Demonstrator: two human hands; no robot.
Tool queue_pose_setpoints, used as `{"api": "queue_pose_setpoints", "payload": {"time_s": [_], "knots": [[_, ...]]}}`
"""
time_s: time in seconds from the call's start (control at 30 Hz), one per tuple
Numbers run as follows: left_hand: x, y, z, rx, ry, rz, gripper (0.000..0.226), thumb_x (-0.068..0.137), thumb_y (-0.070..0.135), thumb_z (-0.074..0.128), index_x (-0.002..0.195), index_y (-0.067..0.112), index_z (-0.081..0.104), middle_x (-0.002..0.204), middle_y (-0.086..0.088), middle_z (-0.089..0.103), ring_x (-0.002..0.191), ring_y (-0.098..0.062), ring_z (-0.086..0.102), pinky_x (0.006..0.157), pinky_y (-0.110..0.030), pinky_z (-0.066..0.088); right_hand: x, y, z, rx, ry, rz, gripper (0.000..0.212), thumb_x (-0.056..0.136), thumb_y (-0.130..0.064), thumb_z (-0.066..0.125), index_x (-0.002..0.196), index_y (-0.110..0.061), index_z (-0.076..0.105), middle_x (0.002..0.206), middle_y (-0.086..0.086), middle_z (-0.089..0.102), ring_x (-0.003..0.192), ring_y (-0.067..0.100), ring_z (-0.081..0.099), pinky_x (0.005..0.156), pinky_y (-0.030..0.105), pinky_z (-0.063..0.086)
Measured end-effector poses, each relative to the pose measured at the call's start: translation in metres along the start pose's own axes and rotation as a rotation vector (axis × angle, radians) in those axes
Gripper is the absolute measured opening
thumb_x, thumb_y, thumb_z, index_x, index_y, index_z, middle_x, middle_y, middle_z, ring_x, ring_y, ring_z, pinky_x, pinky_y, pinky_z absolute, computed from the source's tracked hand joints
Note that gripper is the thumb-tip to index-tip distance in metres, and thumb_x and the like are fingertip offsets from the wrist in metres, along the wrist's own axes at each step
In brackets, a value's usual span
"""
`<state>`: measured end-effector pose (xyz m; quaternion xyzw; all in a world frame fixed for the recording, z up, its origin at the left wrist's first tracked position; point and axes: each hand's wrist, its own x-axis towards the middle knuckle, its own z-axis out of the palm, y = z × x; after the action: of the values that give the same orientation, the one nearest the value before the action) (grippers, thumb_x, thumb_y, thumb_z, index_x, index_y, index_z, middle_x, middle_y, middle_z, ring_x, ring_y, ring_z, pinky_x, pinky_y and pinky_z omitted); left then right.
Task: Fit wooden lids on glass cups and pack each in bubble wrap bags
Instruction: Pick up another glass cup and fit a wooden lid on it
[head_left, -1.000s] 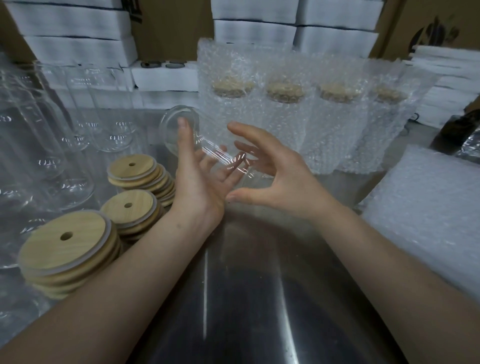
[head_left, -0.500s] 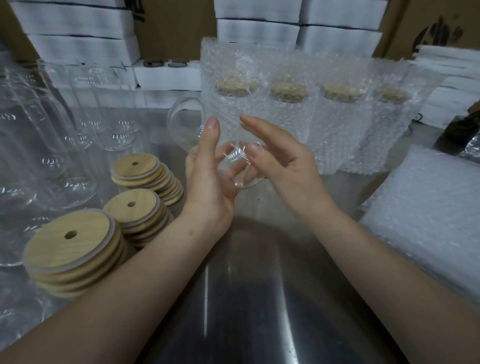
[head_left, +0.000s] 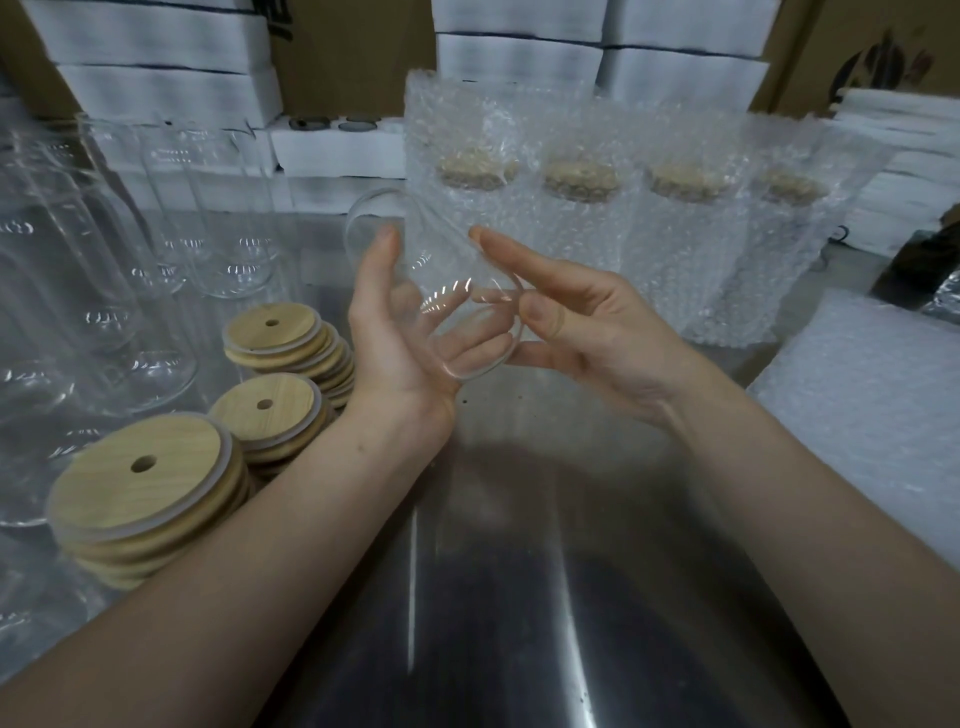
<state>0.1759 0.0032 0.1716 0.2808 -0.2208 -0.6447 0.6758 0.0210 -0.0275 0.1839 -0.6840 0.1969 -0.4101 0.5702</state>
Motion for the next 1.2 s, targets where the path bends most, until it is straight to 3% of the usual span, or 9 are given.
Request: {"api": "queue_pose_setpoints", "payload": {"time_s": [0.1,0.23,0.43,0.57,0.77,0.87,0.97,1.1,1.2], "knots": [[0.002,0.0,-0.001,-0.055,0.009,-0.012,0.067,0.085,0.06,0.06,0.119,0.003,0.06,0.097,-0.014,0.075,0.086,-0.04,0.073,0.062,-0.04,0.059,0.0,-0.001,-0.002,0.002,-0.033,0.006,0.049,0.082,-0.017,0.065,0.13,-0.026,0.057,0.136,-0.01,0.058,0.123,0.01,0.058,0.092,0.036,0.054],[0.0,0.001,0.0,-0.151,0.034,-0.017,0.075,0.08,0.058,0.065,0.129,0.003,0.053,0.089,-0.017,0.074,0.075,-0.036,0.074,0.058,-0.04,0.057,0.0,-0.002,0.003,-0.107,0.002,-0.043,0.065,0.079,-0.005,0.067,0.138,-0.021,0.046,0.143,0.006,0.051,0.119,0.013,0.06,0.095,0.037,0.054],[-0.002,0.003,0.003,-0.232,0.041,-0.033,0.084,0.073,0.058,0.067,0.132,0.001,0.049,0.082,-0.018,0.074,0.071,-0.035,0.074,0.059,-0.039,0.057,0.001,0.002,0.012,-0.37,0.055,-0.163,0.079,0.071,-0.001,0.079,0.136,-0.033,0.047,0.133,-0.024,0.056,0.11,0.007,0.062,0.098,0.033,0.052],[-0.003,0.002,0.005,-0.3,0.07,-0.077,0.077,0.075,0.06,0.066,0.121,0.001,0.051,0.097,-0.022,0.07,0.071,-0.038,0.073,0.059,-0.039,0.057,0.001,0.003,0.018,-0.47,0.136,-0.216,0.076,0.067,-0.022,0.082,0.129,-0.054,0.052,0.136,-0.026,0.053,0.099,0.017,0.065,0.08,0.047,0.06],[-0.006,0.002,0.008,-0.343,0.055,-0.07,0.084,0.069,0.058,0.068,0.13,0.003,0.05,0.109,-0.021,0.068,0.08,-0.04,0.073,0.063,-0.039,0.058,-0.001,0.001,0.023,-0.651,0.206,-0.322,0.077,0.066,-0.033,0.084,0.133,-0.045,0.048,0.129,-0.026,0.054,0.09,0.014,0.064,0.065,0.037,0.06],[-0.008,0.001,0.01,-0.352,0.046,-0.033,0.096,0.056,0.056,0.071,0.133,0.004,0.05,0.116,-0.022,0.067,0.085,-0.041,0.073,0.065,-0.04,0.058,-0.002,0.001,0.028,-0.724,0.216,-0.369,0.079,0.066,-0.037,0.085,0.134,-0.038,0.044,0.127,-0.023,0.051,0.086,0.006,0.062,0.065,0.026,0.057],[-0.008,-0.001,0.01,-0.36,0.038,-0.016,0.085,0.071,0.059,0.067,0.134,0.004,0.049,0.122,-0.023,0.064,0.088,-0.041,0.072,0.066,-0.042,0.058,-0.002,0.005,0.033,-0.75,0.249,-0.378,0.081,0.064,-0.039,0.087,0.13,-0.039,0.041,0.129,-0.01,0.054,0.08,-0.003,0.056,0.066,0.014,0.048],[-0.01,-0.007,0.011,-0.377,-0.038,-0.07,0.092,0.065,0.058,0.069,0.139,0.008,0.048,0.129,-0.018,0.06,0.096,-0.038,0.071,0.075,-0.043,0.058,-0.005,0.009,0.045,-0.838,0.371,-0.338,0.082,0.06,-0.059,0.081,0.126,-0.038,0.037,0.127,-0.004,0.056,0.086,-0.011,0.047,0.071,0.011,0.038],[-0.013,-0.013,0.011,-0.369,-0.075,-0.082,0.088,0.076,0.06,0.064,0.146,0.012,0.04,0.134,-0.017,0.057,0.101,-0.035,0.07,0.074,-0.042,0.057,-0.005,0.009,0.056,-0.931,0.491,-0.313,0.08,0.059,-0.072,0.065,0.12,-0.032,0.032,0.123,-0.005,0.056,0.093,-0.007,0.048,0.073,0.019,0.042]]}}
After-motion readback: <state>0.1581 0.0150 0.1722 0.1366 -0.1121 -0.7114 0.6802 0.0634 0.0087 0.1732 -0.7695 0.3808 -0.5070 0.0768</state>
